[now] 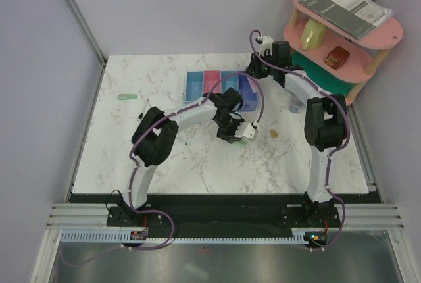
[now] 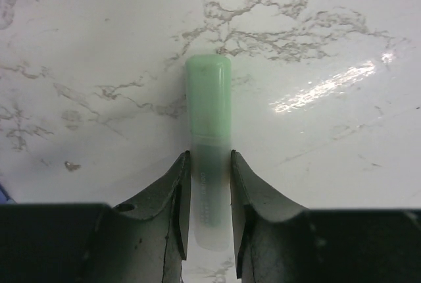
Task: Sort the stationery into containers
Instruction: Pick up the pen from the center of the board, then place the pen in the storage box.
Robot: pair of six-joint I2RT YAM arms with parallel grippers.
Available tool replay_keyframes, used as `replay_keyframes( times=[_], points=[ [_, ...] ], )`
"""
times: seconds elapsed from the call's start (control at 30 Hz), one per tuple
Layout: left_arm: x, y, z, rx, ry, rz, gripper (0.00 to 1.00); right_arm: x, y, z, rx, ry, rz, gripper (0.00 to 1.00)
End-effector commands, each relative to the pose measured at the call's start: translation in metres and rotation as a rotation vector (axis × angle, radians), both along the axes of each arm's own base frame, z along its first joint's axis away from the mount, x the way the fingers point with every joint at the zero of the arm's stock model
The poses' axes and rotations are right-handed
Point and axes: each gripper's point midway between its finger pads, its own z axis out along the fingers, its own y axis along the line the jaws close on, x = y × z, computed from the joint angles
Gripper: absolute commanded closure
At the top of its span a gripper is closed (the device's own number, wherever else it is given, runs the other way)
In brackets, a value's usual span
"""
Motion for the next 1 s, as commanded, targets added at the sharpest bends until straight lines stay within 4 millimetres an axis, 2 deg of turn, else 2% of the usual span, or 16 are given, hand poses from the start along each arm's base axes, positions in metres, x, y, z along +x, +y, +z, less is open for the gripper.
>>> replay_keyframes(
  times=[0.0,0.2,0.43,0.57,0.63,0.8,0.97],
  points=[
    [-0.011,0.007,0.041,-0.018,0.015,0.087,0.98,0.023,0.012,0.038,0.049,-0.111,-0.005,0.70],
    [-0.005,0.002,0.068,-0.053,0.007,0.172,0.98,0.027,0.014,0.023,0.054,-0.089,-0.012,0.70],
    [0.029,-0.013,0.110,-0.140,-0.047,0.302,0.98,0.019,0.014,-0.029,0.004,-0.024,-0.012,0.69],
    [0.050,-0.018,0.131,-0.206,-0.042,0.394,0.98,0.014,0.012,-0.039,-0.023,-0.014,-0.004,0.64],
    [0.059,-0.018,0.143,-0.240,-0.026,0.443,0.98,0.013,0.010,-0.037,-0.031,-0.021,-0.002,0.59],
    [0.068,-0.014,0.153,-0.269,-0.010,0.520,0.98,0.010,0.012,-0.027,-0.031,-0.028,0.014,0.48],
    [0.079,-0.011,0.160,-0.300,0.008,0.606,0.98,0.011,0.005,-0.001,-0.049,-0.067,-0.015,0.40]
  ],
)
